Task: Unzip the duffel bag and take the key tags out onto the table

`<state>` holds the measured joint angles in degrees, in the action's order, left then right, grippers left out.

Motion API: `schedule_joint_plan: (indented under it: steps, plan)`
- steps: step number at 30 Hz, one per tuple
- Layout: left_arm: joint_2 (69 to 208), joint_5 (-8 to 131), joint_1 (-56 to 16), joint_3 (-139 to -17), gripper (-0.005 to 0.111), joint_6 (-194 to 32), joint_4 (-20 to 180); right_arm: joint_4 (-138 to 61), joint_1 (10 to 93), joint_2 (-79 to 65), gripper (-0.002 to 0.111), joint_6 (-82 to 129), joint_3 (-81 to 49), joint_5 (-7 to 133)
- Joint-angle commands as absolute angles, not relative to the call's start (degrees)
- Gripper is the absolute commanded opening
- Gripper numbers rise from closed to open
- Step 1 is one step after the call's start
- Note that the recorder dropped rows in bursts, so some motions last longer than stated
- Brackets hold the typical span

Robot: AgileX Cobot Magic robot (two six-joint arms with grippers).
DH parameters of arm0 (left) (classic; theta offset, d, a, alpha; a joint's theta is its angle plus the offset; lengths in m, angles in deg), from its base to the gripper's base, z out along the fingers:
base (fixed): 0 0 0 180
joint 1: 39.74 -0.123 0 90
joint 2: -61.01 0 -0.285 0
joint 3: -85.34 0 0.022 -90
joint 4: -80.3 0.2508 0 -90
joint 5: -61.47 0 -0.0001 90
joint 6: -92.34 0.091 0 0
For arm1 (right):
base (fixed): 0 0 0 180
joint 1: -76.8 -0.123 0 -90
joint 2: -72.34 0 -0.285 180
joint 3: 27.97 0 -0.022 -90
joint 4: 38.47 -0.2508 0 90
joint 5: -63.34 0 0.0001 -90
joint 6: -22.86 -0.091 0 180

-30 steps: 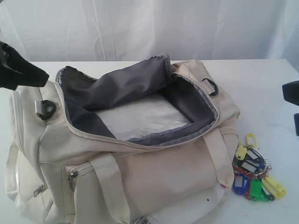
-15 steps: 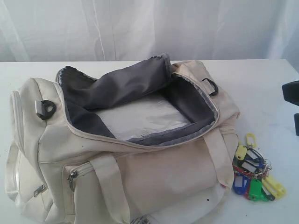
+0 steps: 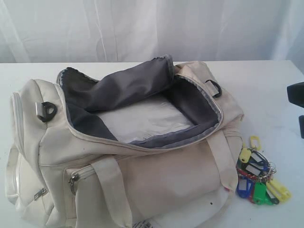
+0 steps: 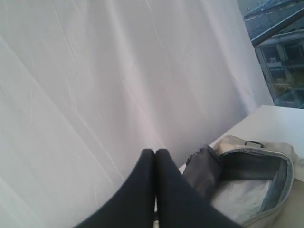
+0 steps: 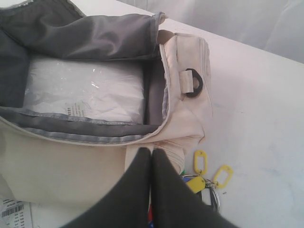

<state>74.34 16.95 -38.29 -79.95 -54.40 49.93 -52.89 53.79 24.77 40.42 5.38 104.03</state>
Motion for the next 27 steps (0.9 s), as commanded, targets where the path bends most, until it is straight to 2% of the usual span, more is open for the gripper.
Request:
schedule_joint_plan:
  steps: [1, 16, 27]
  plan:
    - [70.0, 17.0, -38.4, -79.9, 0.000, -54.4, 49.3, -53.1, 53.9, 25.1, 0.000, 40.2, 5.4, 103.9]
    - [68.8, 17.1, -38.4, -75.5, 0.000, -54.4, 49.1, -53.2, 53.9, 25.1, 0.000, 40.2, 5.4, 103.9]
    - [68.8, 17.1, -38.4, -56.1, 0.000, -54.4, 49.1, -53.2, 53.9, 25.1, 0.000, 40.2, 5.4, 103.9]
